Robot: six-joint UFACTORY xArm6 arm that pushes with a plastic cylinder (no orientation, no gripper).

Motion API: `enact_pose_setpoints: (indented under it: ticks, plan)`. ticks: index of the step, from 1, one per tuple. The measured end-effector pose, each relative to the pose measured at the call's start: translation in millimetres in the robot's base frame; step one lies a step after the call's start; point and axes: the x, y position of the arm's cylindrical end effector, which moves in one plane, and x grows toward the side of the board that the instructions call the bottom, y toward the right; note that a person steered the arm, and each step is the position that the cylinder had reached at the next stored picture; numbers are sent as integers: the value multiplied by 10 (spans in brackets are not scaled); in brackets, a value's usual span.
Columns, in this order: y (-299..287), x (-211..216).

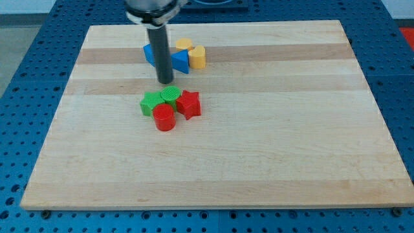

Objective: Move your arm to the left of the blue cube

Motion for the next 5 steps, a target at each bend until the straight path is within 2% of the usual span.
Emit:
enact_pose_setpoints:
  ticks: [2, 5]
  plan:
    - [-590, -225]
    - [-785, -792]
